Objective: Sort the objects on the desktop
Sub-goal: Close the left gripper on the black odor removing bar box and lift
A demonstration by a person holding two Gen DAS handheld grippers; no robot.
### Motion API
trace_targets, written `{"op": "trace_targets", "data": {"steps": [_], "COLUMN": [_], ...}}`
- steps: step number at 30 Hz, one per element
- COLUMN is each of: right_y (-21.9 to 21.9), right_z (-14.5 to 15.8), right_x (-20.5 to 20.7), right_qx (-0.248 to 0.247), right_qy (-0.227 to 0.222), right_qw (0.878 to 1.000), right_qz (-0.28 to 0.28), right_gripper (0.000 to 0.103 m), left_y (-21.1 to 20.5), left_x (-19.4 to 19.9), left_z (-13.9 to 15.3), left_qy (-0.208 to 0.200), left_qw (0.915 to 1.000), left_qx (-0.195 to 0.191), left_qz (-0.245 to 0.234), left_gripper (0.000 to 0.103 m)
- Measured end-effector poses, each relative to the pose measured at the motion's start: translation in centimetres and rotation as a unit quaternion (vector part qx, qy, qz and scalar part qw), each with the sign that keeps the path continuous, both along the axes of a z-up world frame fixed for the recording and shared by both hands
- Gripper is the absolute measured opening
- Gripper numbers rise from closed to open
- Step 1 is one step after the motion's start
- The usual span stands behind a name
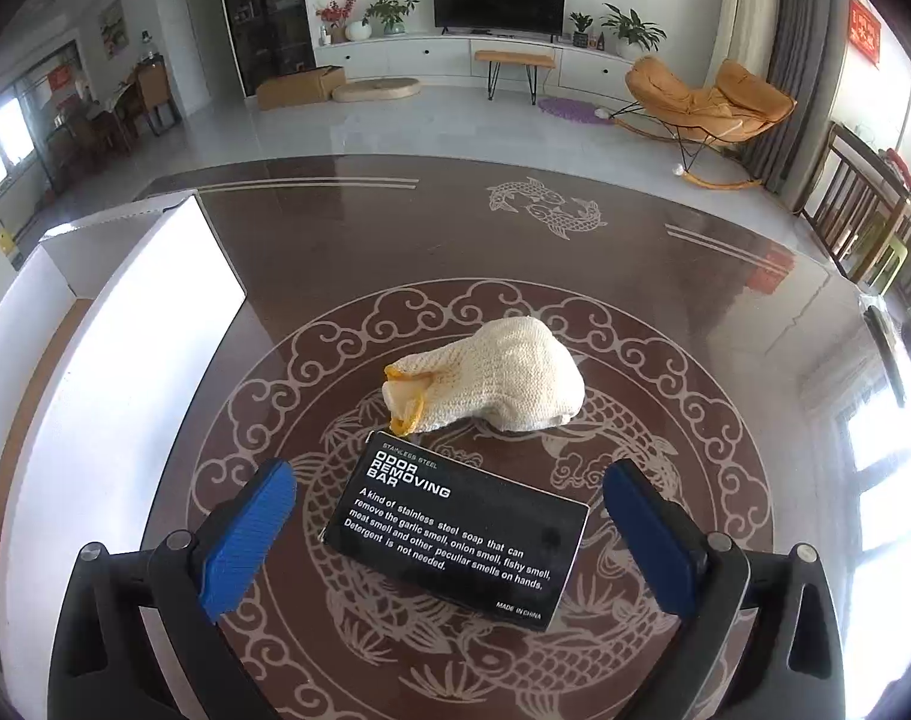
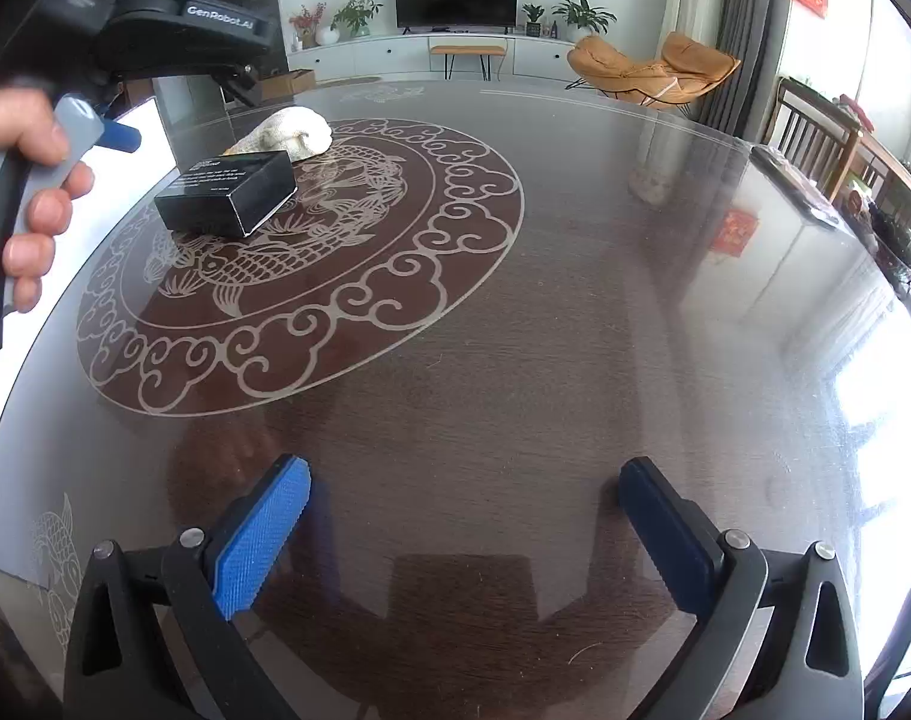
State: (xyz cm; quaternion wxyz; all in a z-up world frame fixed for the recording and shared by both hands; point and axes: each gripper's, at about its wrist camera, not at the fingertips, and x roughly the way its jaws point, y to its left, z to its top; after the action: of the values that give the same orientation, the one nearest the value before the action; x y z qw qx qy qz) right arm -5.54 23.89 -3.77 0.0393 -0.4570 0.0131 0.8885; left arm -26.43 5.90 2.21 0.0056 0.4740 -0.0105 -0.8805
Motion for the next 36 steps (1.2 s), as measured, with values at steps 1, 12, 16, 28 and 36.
{"op": "trace_targets", "data": {"steps": [1, 12, 16, 28, 36], "right_y": [0.0, 0.0, 0.0, 0.0, 0.0], "right_z": [0.0, 0.0, 0.0, 0.0, 0.0], "right_x": [0.0, 0.0, 0.0, 0.0, 0.0], "right_qx": [0.000, 0.000, 0.000, 0.000, 0.000], "right_qy": [0.000, 0.000, 0.000, 0.000, 0.000], "right_qw": [1.000, 1.000, 1.000, 1.000, 1.000], "right_qz": [0.000, 0.000, 0.000, 0.000, 0.001], "right_gripper": [0.103, 0.103, 0.103, 0.103, 0.103], "left_y": [0.3, 1.2, -0.8, -3.6, -5.8], "left_x": [-0.3, -2.3, -0.1, 1.8, 3.8], "left_z": [-0.3, -3.8, -3.9, -5.3, -4.7], "left_qy": [-0.004, -0.029, -0.024, -0.026, 0.023], "left_qw": [1.0000, 0.9977, 0.9989, 0.9959, 0.9942], "left_qx": [-0.006, -0.060, -0.039, -0.041, -0.014], "left_qz": [0.004, 0.011, -0.009, -0.076, -0.104], "left_gripper": [0.103, 0.103, 0.103, 0.103, 0.058]}}
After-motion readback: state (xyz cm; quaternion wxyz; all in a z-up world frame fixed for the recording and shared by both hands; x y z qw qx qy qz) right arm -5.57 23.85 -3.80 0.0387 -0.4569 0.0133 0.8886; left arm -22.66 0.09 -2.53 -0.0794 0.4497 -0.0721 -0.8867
